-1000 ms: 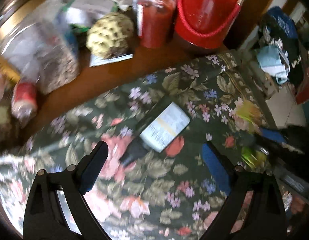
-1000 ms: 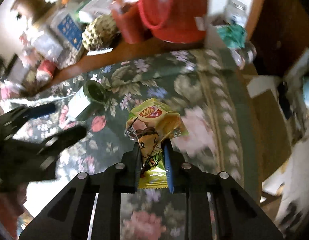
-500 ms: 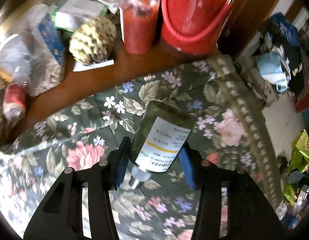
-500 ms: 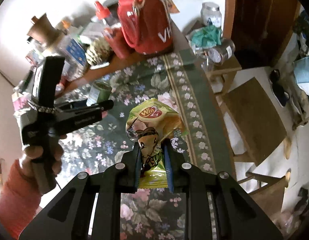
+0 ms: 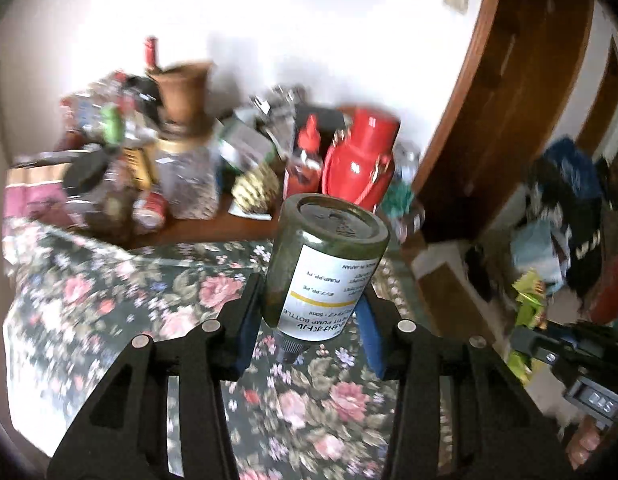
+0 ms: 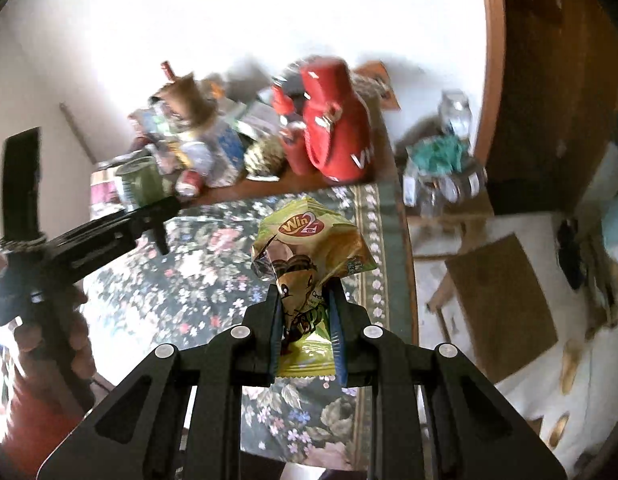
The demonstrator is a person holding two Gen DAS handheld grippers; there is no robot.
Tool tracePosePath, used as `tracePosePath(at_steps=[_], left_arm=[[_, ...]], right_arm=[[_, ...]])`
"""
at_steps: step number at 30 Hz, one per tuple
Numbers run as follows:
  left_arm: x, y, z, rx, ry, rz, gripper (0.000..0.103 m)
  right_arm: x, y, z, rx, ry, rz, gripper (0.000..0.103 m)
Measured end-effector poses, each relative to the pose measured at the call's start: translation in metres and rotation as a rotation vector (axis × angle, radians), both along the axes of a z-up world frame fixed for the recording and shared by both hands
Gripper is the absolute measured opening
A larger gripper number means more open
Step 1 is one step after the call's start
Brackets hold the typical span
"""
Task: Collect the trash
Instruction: 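Lift the green bottle and chip bag and carry them down toward the bucket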
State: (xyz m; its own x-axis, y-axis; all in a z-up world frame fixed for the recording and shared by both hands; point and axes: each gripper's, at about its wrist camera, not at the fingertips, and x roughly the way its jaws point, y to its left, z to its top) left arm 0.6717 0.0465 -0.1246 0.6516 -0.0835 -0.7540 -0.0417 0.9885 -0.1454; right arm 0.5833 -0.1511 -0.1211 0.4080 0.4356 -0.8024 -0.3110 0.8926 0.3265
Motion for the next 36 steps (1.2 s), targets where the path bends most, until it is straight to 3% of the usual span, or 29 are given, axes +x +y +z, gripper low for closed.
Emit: tracePosePath(at_steps=[10,18,26,36], left_arm=[[-0.12,0.013,0.071,-0.005,-0.163,0.162,0.043],[-0.202,0.03,0.109,0.009,-0.272,0.188,0.043],[-0.291,0.053,0.123,0.027,-0.313,0.142,0.043],[-0.408,0.077,0.114,0.018,-0.302,0.078,0.043]], right_arm=[[-0.049,-0.003,0.06,0.08,-0.165,0.094,0.019],[-0.106,0.016,0.1,0.107,-0.274,0.101,0.019],[-0.185,0.039,0.119,0.114,-0.31,0.071,0.019],[-0.292,0.06,0.114,0.093,-0.275,0.026,0.019]])
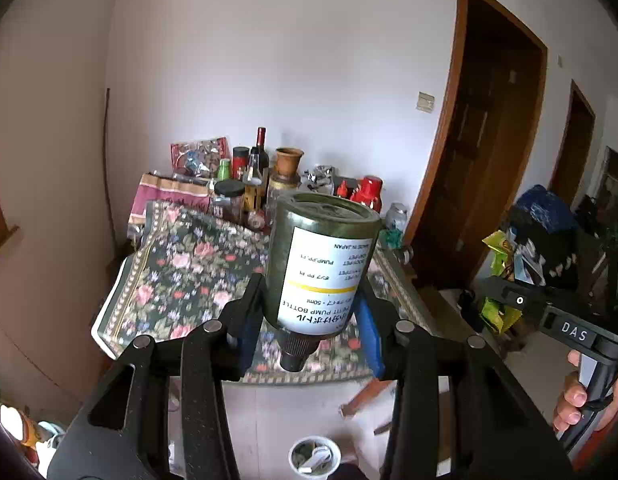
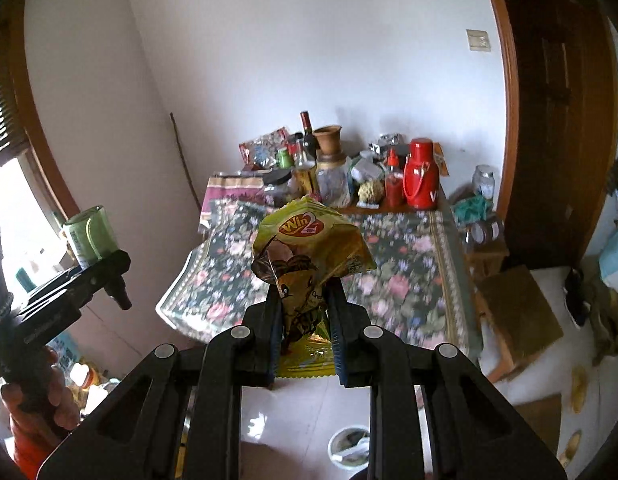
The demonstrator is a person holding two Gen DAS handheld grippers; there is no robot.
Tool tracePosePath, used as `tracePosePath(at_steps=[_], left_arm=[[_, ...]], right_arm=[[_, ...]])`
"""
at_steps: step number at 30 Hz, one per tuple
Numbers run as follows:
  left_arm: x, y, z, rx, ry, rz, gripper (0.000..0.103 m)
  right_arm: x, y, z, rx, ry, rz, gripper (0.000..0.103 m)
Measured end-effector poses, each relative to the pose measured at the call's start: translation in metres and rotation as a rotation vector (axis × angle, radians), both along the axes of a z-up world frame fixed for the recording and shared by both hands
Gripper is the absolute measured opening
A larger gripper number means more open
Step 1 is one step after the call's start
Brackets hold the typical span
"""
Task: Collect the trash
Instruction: 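Lift the green bottle and chip bag and carry them down toward the bucket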
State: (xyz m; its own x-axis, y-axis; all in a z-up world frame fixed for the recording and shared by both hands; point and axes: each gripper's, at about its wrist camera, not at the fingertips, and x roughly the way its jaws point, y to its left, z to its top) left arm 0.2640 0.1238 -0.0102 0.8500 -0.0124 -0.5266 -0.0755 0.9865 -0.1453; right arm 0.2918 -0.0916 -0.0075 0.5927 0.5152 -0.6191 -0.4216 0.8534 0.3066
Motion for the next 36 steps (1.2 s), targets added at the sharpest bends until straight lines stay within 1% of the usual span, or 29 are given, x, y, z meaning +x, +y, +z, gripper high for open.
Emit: tracePosePath(at_steps=[4,9,14,18,21,24,27,28,30,31,32,34,36], left_arm=[[-0.031,0.004,-0.009,-0.017,0.03,-0.024,0.043],[-0.045,-0.001,-0.027,-0.023,0.104,-0.051,0.042],[-0.05,-0.015,-0.048,-0.048,0.159,-0.077,0.042],[-0.043,-0.026,-0.076,-0.066,0.225,-0.076,0.042],[-0.033,-0.036,-0.105,-0.065,0.293,-0.072,0.042],[-0.018,-0.046,-0.144,-0.076,0.37,-0.069,0.042],[-0.004,-0.057,-0.186,-0.092,0.427,-0.065,0.042],[0.0,-0.058,-0.2,-0.094,0.44,-0.061,0.042],[0.008,-0.062,-0.23,-0.111,0.465,-0.059,0.042],[0.011,-0.063,-0.244,-0.121,0.48,-0.058,0.042],[0.015,-0.063,-0.264,-0.132,0.501,-0.053,0.042],[0.019,-0.062,-0.3,-0.146,0.535,-0.041,0.042],[0.02,-0.06,-0.335,-0.157,0.569,-0.027,0.042]], right_arm=[[-0.029,0.002,-0.009,-0.017,0.043,-0.017,0.019],[-0.052,0.002,-0.021,-0.041,0.113,-0.026,0.019],[-0.059,-0.003,-0.042,-0.069,0.176,-0.011,0.019],[-0.052,-0.007,-0.065,-0.079,0.224,0.019,0.019],[-0.042,-0.009,-0.086,-0.089,0.26,0.042,0.019],[-0.032,-0.01,-0.113,-0.111,0.294,0.062,0.019],[-0.021,-0.014,-0.153,-0.131,0.354,0.082,0.019],[-0.017,-0.014,-0.174,-0.141,0.383,0.089,0.019],[-0.012,-0.014,-0.203,-0.158,0.417,0.098,0.019],[-0.009,-0.013,-0.228,-0.175,0.443,0.102,0.019],[-0.006,-0.012,-0.24,-0.184,0.46,0.105,0.019],[-0.001,-0.011,-0.283,-0.199,0.511,0.108,0.019],[0.001,-0.009,-0.317,-0.212,0.545,0.113,0.019]])
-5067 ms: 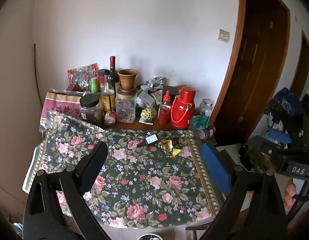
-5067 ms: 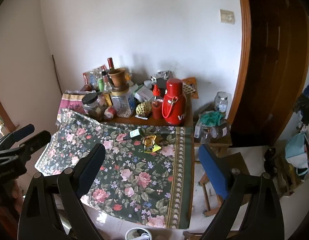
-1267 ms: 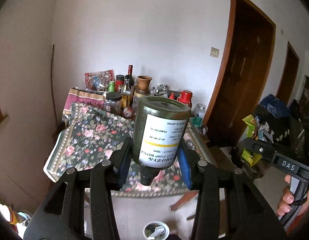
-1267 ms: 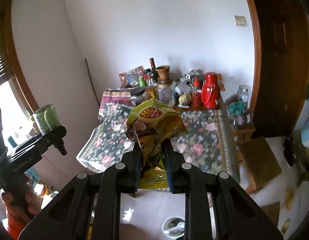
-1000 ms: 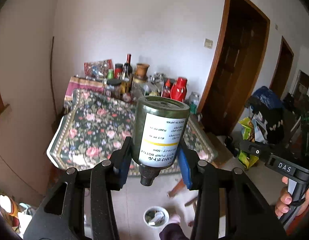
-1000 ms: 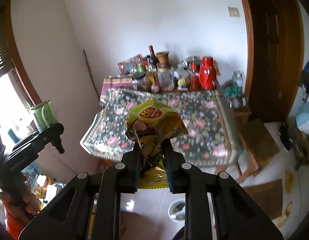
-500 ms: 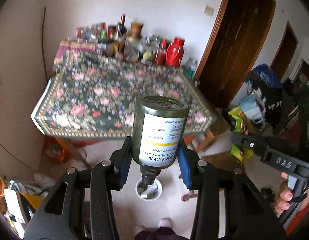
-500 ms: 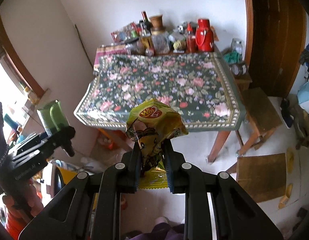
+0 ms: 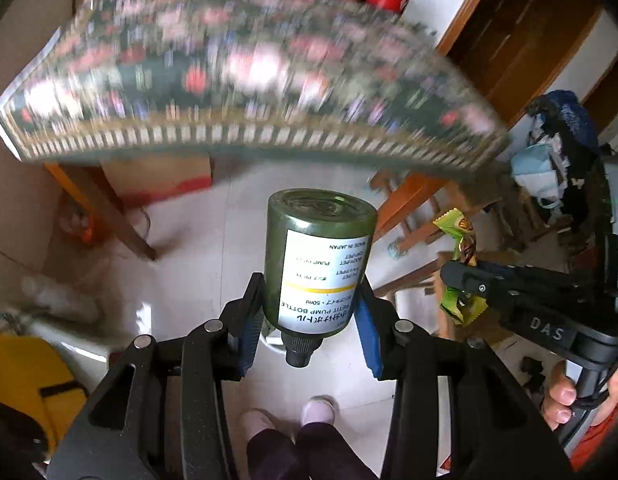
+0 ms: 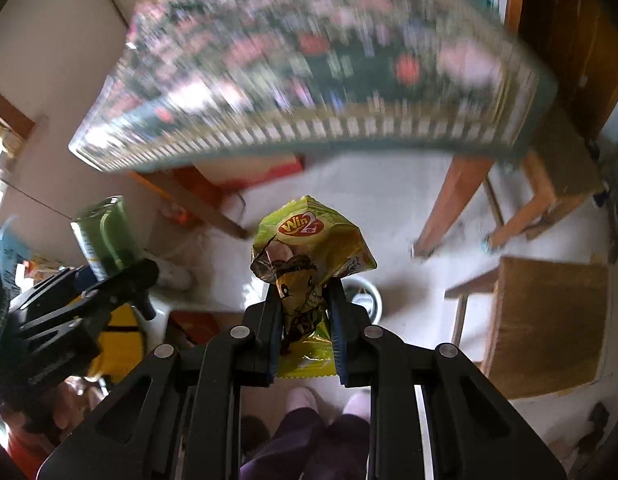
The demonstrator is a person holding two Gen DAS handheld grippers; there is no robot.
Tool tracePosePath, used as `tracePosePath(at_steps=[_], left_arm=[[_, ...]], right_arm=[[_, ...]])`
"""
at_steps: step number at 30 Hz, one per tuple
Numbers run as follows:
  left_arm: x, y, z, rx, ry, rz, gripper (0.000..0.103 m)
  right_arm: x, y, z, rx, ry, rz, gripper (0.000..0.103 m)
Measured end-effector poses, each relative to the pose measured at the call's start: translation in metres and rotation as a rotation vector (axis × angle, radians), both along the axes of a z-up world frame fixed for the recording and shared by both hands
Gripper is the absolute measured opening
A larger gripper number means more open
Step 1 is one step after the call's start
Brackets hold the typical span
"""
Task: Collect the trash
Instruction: 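Lift the green bottle and chip bag and carry them down toward the bucket, then open both tools to drop the bottle and chip bag into the bucket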
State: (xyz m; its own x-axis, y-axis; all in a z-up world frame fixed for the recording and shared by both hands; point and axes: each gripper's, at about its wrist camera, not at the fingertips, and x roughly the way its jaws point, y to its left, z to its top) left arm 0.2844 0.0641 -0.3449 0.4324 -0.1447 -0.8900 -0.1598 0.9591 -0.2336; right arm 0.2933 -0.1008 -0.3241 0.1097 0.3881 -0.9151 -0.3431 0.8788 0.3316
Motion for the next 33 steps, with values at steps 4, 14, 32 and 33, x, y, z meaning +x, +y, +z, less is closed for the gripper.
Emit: tracePosePath(at_steps=[4,14,32,33], left_arm=[[0.001,0.009,-0.065,-0.01,0.065,0.026,0.042],[-0.006,0.024,-0.222,-0.008,0.197,0.063,0.042],[0.006,0.003,-0.333,-0.025,0.313,-0.004,0.042],[0.009,0.0,-0.336,-0.031,0.316,-0.006,0.042]], right_arm=[[0.005,0.005,-0.071,-0.016,0.055,0.002,0.019],[-0.001,0.043,-0.233,-0.025,0.162,0.092,0.023],[0.0,0.033,-0.324,-0.009,0.325,-0.011,0.056],[-0.001,0.031,-0.321,-0.02,0.314,-0.007,0.056]])
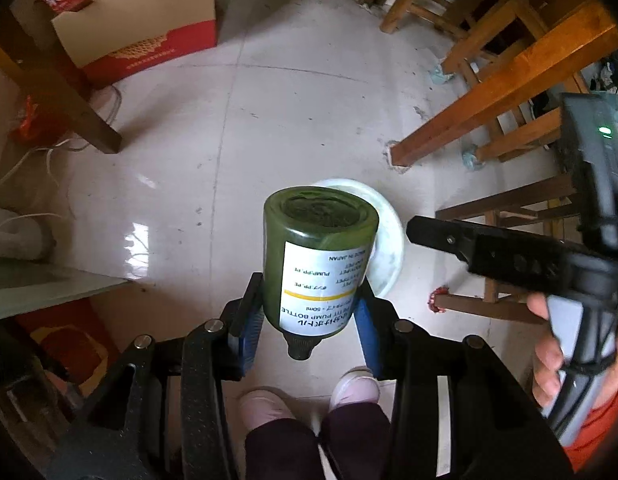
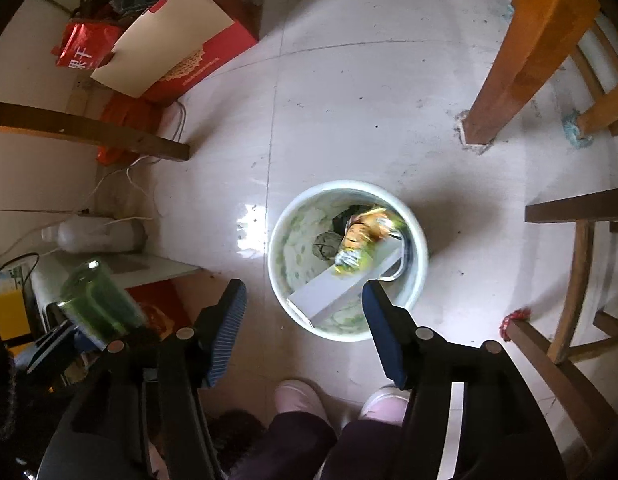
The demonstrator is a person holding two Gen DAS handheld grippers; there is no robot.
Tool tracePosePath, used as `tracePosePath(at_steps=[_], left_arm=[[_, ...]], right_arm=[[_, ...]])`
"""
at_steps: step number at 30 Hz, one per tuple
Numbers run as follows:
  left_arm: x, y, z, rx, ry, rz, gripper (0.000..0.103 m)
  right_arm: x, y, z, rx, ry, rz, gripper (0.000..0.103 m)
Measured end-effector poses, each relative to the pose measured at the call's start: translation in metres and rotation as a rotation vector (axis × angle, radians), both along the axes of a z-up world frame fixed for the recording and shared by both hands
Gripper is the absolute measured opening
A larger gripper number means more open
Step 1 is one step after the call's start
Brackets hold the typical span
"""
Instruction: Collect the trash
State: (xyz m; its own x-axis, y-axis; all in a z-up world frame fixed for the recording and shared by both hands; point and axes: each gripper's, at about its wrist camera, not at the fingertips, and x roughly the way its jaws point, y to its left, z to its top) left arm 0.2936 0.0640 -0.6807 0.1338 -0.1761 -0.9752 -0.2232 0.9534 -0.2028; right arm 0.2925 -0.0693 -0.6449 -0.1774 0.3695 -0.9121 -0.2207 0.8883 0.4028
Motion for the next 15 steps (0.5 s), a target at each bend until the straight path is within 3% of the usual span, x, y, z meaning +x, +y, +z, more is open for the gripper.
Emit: tracePosePath(at_steps=[7,9,12,15], left_arm=[[0.026,-0.023,0.003,-0.06,0.03,-0.036,0.043],[0.031,-0.029,0.011,-0.046,0.052,-0.053,0.049],[0.033,-0.031,0.029,-0.053,0.061,-0.045,0.049],[0.031,-0.03,0.067,-0.041,0.058,-0.038,0.049]], right_arm=[[0.001,-0.024,0.036,-0.022,-0.03,-0.007,0.057],[0.003,-0.027,0.047,-0.031,-0.041,-0.008,0.056],[0.006,-0.035,0.075,-0.031,-0.051,-0.017,0.057],[0.009,-0.04,0.107,-0.021,-0.068,-0.028,0.057]])
